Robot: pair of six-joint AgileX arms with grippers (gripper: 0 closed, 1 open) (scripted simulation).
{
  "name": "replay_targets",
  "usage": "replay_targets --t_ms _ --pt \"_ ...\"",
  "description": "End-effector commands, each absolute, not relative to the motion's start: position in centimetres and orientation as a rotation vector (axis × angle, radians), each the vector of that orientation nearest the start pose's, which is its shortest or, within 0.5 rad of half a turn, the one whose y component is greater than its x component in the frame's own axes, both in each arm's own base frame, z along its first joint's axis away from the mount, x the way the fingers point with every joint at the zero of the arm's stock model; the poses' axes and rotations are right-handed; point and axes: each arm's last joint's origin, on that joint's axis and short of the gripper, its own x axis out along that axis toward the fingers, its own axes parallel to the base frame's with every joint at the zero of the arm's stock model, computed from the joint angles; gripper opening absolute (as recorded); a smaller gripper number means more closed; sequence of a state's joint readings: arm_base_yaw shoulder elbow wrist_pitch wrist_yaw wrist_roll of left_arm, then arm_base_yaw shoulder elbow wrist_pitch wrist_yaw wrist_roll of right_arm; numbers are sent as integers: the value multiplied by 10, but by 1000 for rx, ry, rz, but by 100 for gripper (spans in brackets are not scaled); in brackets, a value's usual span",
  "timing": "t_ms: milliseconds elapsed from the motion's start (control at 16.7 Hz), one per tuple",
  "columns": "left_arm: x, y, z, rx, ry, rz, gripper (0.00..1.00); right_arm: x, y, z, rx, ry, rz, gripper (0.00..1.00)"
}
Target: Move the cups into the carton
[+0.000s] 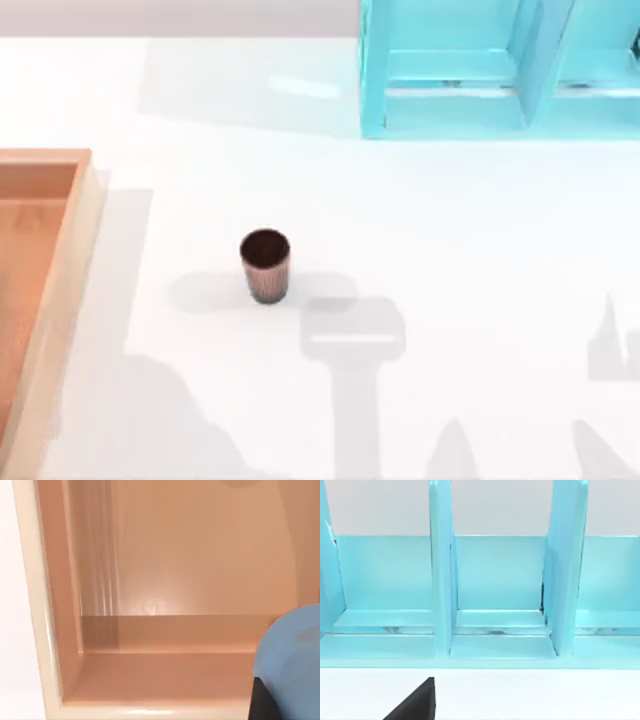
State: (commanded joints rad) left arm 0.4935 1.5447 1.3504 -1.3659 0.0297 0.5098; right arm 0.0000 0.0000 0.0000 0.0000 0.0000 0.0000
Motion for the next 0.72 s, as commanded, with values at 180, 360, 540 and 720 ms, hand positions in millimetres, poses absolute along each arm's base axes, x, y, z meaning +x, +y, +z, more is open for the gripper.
replay_targets --t_ms 180,360,540,720 --pt "217 136 276 -11 1537 -37 0 106 -1 160 0 0 0 100" --pt "217 136 276 -11 1537 -37 0 106 -1 160 0 0 0 100" --pt "219 135 271 -5 1539 -42 0 106 -1 160 0 0 0 100" --pt "220 132 250 -6 1537 -40 0 106 -1 160 0 0 0 100"
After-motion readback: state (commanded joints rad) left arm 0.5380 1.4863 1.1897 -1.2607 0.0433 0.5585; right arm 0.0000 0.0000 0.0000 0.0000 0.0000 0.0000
